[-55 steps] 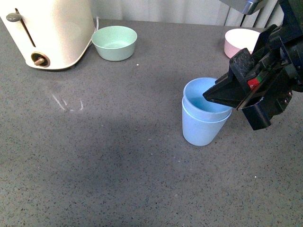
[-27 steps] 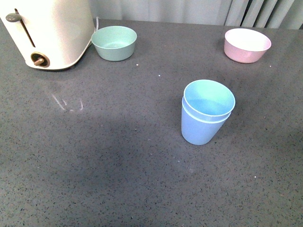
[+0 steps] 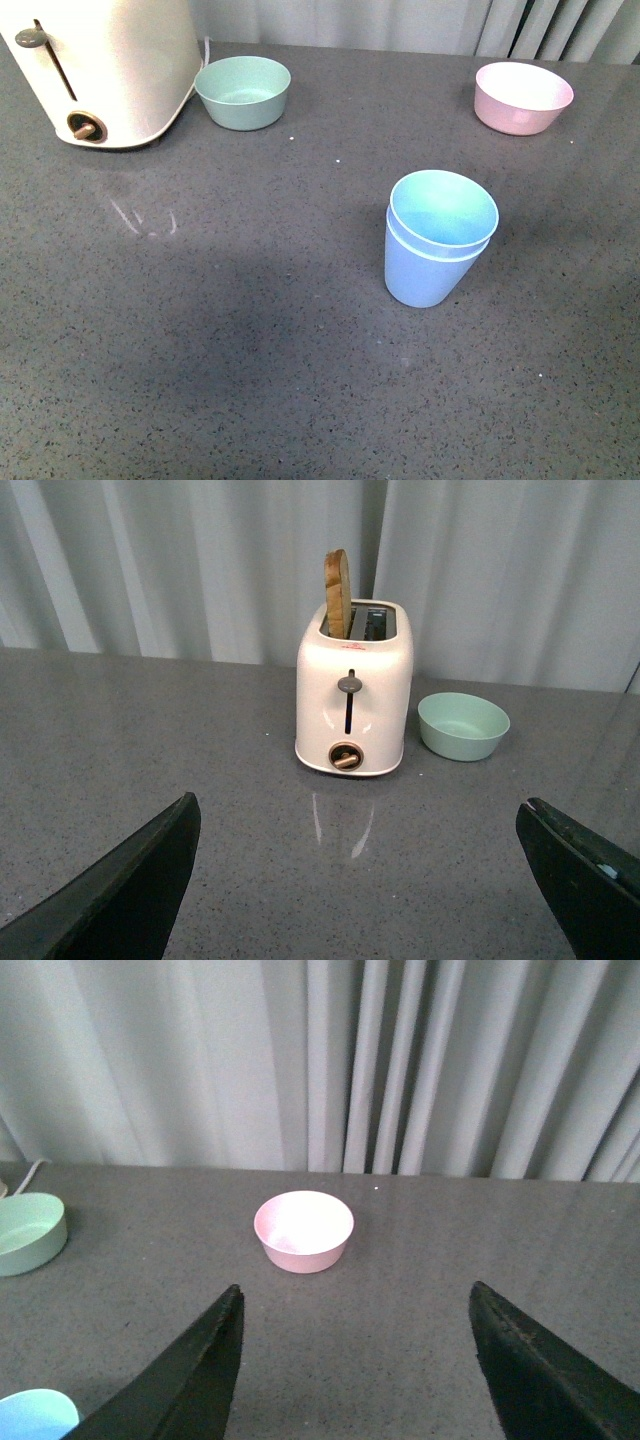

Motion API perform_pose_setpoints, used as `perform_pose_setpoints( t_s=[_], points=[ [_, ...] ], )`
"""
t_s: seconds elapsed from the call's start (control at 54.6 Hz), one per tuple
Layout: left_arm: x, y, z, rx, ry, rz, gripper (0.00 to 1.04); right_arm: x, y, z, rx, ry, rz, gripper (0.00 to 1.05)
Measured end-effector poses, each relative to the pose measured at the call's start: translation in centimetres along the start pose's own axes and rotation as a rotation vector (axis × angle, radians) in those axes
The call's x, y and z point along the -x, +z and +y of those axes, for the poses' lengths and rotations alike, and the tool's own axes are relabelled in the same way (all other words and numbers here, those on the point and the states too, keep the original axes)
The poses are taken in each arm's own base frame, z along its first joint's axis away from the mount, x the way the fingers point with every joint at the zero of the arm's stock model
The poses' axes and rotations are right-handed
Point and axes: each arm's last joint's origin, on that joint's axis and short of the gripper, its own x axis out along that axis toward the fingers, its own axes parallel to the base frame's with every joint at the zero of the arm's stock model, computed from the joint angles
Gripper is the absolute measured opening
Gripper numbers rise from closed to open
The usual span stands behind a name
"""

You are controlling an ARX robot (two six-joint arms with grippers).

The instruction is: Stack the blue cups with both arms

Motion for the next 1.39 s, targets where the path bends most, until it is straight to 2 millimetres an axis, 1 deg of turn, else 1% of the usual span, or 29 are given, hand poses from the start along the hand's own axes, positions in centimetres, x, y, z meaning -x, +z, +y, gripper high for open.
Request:
perform_pose_setpoints(
  t_s=[0.018, 0.037, 0.073, 0.128, 0.202, 0.312, 0.696, 0.935, 1.081, 1.393],
  points=[
    [0.0, 0.0, 0.0, 0.0, 0.0, 0.0, 0.96, 0.1, -0.1, 0.0, 0.0, 0.0, -0.002, 0.62],
    [0.0, 0.0, 0.0, 0.0, 0.0, 0.0, 0.96, 0.4, -0.4, 0.0, 0.0, 0.0, -0.006, 0.56],
    [0.0, 0.0, 0.0, 0.0, 0.0, 0.0, 0.96, 0.8, -0.8, 0.0, 0.0, 0.002, -0.007, 0.49],
    [0.0, 0.0, 0.0, 0.0, 0.0, 0.0, 0.96, 1.1, -1.2, 0.1, 0.0, 0.003, -0.002, 0.42],
    [0.0, 0.0, 0.0, 0.0, 0.0, 0.0, 0.96, 1.7, -2.1, 0.1, -0.001, 0.003, 0.006, 0.28],
    [0.0, 0.0, 0.0, 0.0, 0.0, 0.0, 0.96, 2.8, -2.9, 0.1, -0.001, 0.003, -0.003, 0.02],
    [0.0, 0.0, 0.0, 0.0, 0.0, 0.0, 0.96, 4.7, -4.4, 0.1, -0.004, 0.003, -0.002, 0.02],
    [0.0, 0.0, 0.0, 0.0, 0.0, 0.0, 0.96, 5.5, -5.1, 0.1, -0.004, 0.003, -0.006, 0.02],
    [0.0, 0.0, 0.0, 0.0, 0.0, 0.0, 0.96, 6.0, -4.9, 0.1, -0.004, 0.001, -0.033, 0.02],
    [0.0, 0.0, 0.0, 0.0, 0.0, 0.0, 0.96, 6.8, -4.9, 0.1, -0.004, 0.002, -0.032, 0.02]
  ],
)
